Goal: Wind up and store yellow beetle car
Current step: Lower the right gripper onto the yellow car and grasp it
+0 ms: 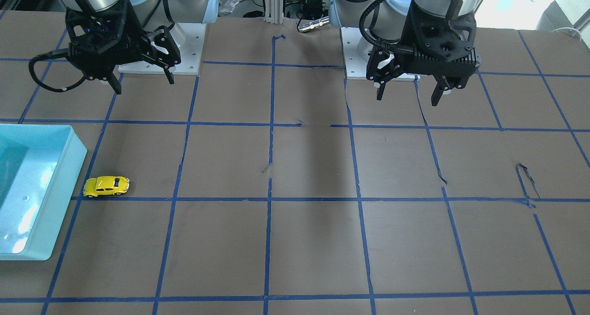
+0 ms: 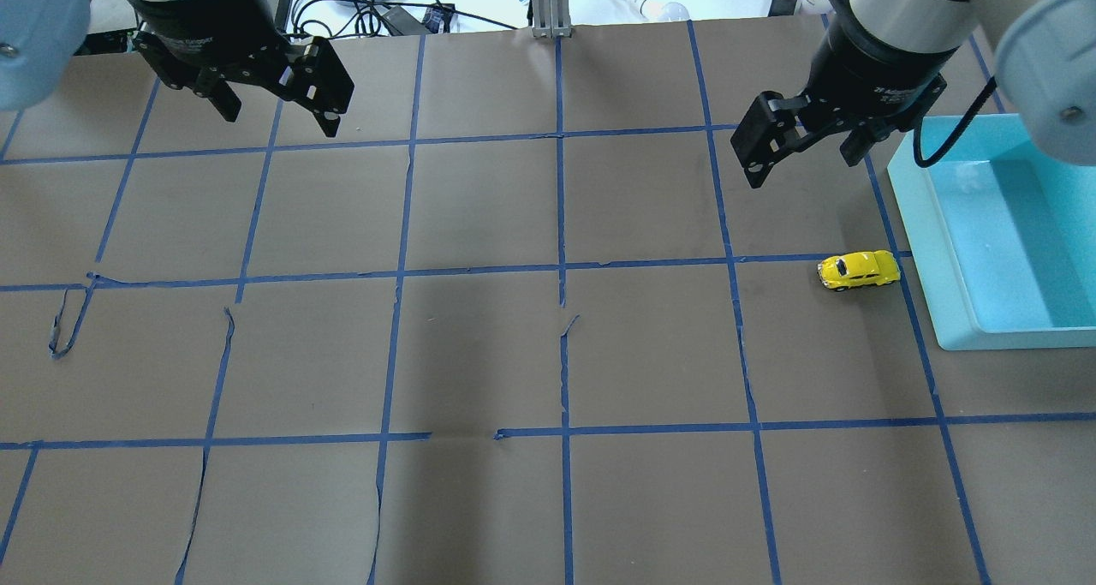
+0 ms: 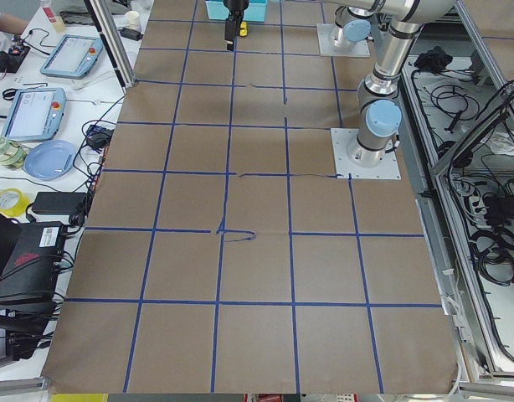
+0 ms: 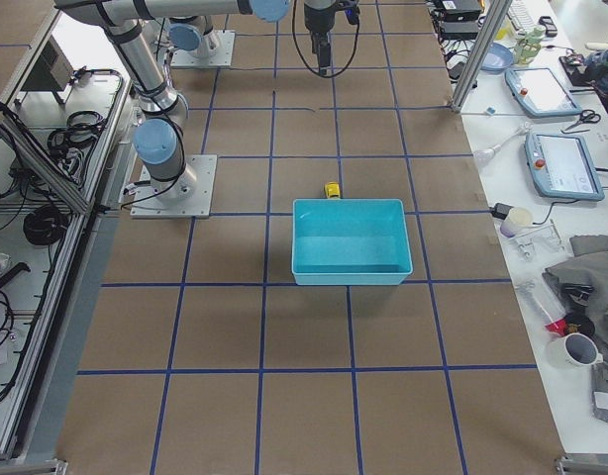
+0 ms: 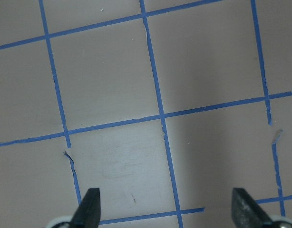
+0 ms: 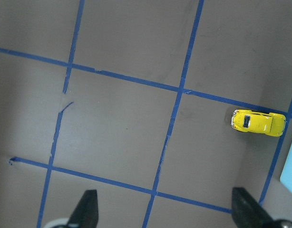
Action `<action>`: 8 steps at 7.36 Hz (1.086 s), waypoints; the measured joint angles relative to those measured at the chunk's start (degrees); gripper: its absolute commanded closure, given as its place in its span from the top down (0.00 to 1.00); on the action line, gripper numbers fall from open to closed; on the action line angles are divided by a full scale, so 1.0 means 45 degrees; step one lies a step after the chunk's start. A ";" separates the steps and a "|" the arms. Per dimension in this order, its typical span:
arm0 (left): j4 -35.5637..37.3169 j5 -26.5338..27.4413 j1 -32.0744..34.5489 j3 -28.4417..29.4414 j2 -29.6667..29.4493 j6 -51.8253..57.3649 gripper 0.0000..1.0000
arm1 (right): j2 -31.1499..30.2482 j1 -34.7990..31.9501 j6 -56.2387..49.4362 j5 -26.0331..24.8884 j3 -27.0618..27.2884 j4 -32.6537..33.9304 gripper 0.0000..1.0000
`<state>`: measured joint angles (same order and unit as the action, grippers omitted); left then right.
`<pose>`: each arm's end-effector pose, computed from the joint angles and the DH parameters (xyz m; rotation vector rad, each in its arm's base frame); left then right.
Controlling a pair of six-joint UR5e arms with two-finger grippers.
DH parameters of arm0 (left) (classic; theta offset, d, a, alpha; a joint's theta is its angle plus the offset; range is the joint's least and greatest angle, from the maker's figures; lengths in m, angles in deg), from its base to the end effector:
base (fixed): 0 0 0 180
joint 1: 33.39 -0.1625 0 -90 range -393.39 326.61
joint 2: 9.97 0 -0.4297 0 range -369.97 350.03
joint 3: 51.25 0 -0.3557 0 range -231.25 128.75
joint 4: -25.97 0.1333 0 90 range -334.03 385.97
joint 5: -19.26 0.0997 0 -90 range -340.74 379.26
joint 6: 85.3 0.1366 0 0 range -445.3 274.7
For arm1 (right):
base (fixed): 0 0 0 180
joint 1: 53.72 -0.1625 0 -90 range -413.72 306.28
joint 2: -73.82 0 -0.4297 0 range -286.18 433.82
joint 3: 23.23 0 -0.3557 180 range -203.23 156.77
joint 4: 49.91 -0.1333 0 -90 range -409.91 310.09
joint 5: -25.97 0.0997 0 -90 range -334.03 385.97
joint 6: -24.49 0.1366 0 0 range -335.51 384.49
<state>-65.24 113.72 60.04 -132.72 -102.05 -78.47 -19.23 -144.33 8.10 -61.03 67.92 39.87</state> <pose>-0.1512 -0.4726 0.5054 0.2680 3.0463 -0.1363 0.1451 -0.4348 0.4700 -0.4584 3.0591 -0.0560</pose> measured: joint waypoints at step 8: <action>0.0015 -0.0075 -0.0064 -0.0021 -0.0007 -0.0005 0.96 | 0.3083 0.3181 -1.6694 -0.0804 0.2777 0.5107 1.00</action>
<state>-65.17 113.38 59.75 -132.81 -102.08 -78.49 -5.35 -130.02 -67.02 -64.65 80.41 62.85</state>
